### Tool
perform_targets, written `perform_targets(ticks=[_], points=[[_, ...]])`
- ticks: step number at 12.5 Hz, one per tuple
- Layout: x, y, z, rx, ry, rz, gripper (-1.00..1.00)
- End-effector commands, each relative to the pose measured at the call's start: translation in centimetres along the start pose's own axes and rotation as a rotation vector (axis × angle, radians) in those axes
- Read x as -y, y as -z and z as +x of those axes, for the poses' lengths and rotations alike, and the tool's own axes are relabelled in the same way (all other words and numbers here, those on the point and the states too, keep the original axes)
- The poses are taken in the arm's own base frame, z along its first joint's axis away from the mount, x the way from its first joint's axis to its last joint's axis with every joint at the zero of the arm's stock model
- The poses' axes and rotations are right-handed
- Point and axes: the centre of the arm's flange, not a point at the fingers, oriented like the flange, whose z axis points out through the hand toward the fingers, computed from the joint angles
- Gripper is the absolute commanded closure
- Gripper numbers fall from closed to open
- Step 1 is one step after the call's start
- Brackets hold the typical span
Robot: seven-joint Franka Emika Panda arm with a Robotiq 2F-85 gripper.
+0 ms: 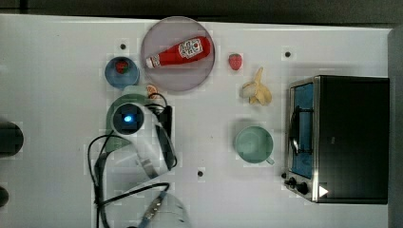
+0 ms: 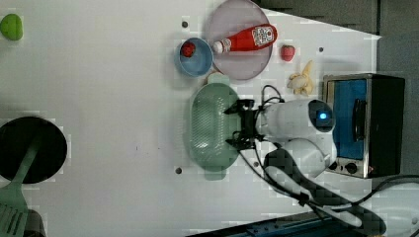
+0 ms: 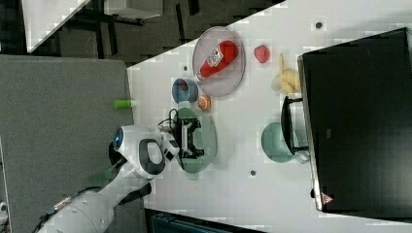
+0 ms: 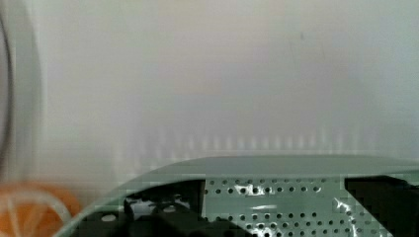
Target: Drag strainer left to right.
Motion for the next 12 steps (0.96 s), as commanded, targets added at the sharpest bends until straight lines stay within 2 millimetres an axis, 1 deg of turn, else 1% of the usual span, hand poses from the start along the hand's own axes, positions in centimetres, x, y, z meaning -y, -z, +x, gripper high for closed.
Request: perform_targets(ticks=[1,5,6,8,10,12], points=[[0.3,-0.3,5.2,-0.023,0.053,-0.007,-1.0],[0.1,-0.9,9.4,-0.035,0.031,0.002,-1.0],[0.1,-1.0,10.4,-0.037,0.05,0.006,-1.0],[0.2,-1.2,12.6,-0.047,0.06,0.005,-1.0],[0.3,-1.4,14.9,-0.059,0.03,0.0,-1.0],[0.4,-1.5,16.7,-0.068,0.042,-0.004,-1.0]])
